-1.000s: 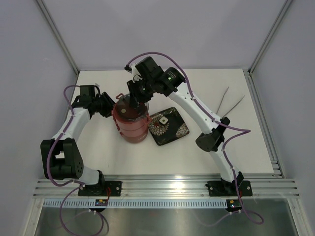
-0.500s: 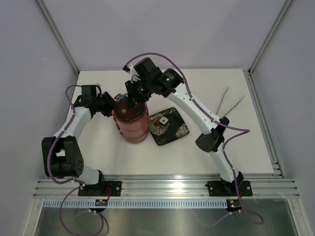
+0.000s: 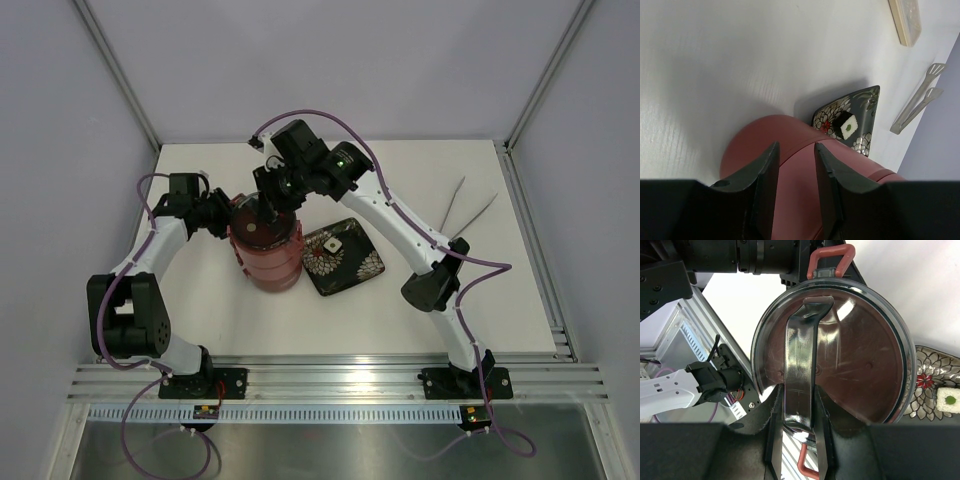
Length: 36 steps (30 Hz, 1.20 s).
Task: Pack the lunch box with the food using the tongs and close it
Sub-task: Close the box lid on the packing box.
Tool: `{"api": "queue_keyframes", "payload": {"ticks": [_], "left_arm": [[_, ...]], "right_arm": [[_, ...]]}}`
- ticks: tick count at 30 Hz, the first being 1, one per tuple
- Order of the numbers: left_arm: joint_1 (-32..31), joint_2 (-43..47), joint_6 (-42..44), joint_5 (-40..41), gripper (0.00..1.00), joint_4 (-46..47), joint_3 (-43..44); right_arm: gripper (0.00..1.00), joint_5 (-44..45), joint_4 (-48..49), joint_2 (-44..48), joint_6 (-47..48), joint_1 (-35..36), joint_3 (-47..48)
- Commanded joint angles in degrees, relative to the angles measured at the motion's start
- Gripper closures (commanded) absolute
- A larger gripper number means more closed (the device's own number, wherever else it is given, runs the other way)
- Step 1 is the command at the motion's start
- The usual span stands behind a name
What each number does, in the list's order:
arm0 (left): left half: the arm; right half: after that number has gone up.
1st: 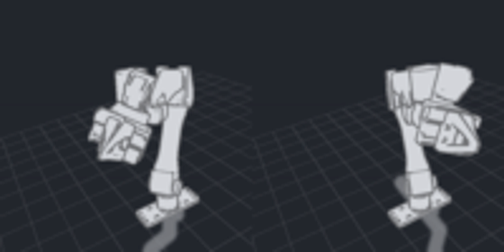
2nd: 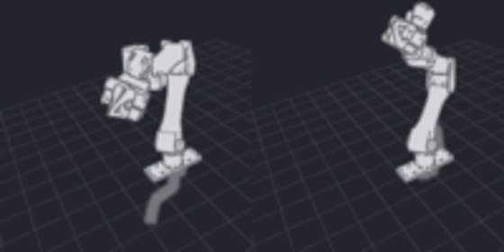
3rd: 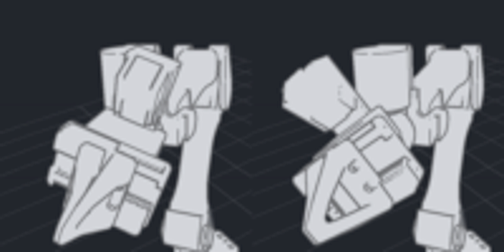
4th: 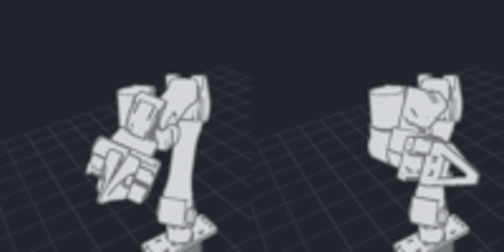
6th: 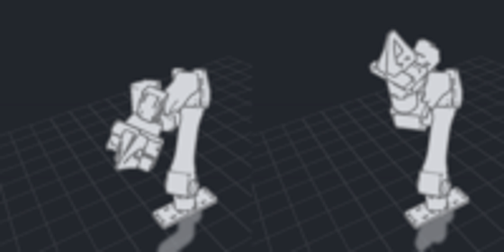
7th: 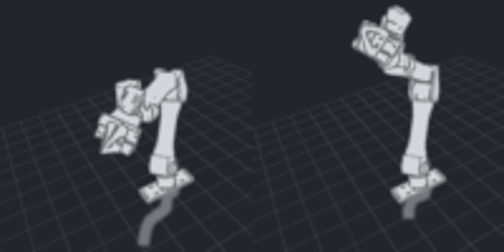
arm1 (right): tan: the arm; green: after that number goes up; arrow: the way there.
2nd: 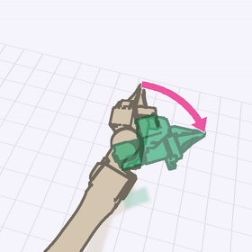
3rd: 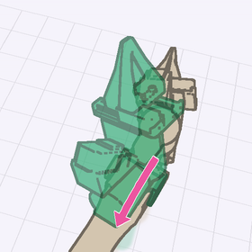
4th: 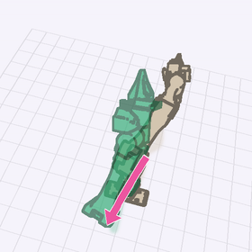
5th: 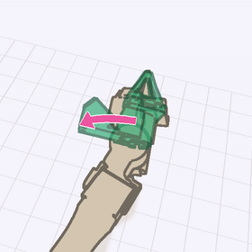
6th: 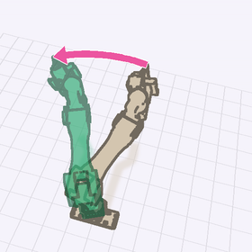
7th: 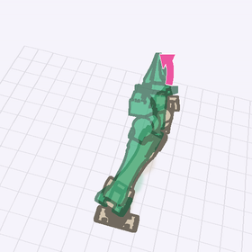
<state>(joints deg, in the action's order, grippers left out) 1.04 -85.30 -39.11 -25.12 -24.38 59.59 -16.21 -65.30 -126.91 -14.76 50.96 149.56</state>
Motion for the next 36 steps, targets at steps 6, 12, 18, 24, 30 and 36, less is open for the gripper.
{"api": "queue_keyframes", "payload": {"ticks": [6,12,18,24,30,36], "left_arm": [[-0.51,-0.31,0.00,-1.24,0.64,0.65,1.14],[-0.60,-0.57,0.09,-1.07,0.64,0.48,1.67],[-0.60,-0.66,0.00,-1.07,0.64,0.39,1.67],[-0.60,-0.57,0.09,-0.89,0.64,0.21,1.67],[-0.60,-0.31,0.18,-0.89,0.64,0.04,1.40],[-0.60,0.04,0.00,-0.80,0.64,0.12,0.88]], "right_arm": [[1.00,-1.55,-3.43,1.84,0.35,2.30,-1.11],[1.00,-0.23,-4.05,1.49,0.35,2.22,-0.67],[1.00,2.58,-3.96,2.81,0.88,2.21,0.47],[1.00,2.23,-3.87,4.04,0.96,2.21,1.00],[1.00,0.83,-3.78,4.57,0.88,2.21,1.18],[1.00,-2.60,-3.87,3.87,0.70,2.30,-0.67]]}}
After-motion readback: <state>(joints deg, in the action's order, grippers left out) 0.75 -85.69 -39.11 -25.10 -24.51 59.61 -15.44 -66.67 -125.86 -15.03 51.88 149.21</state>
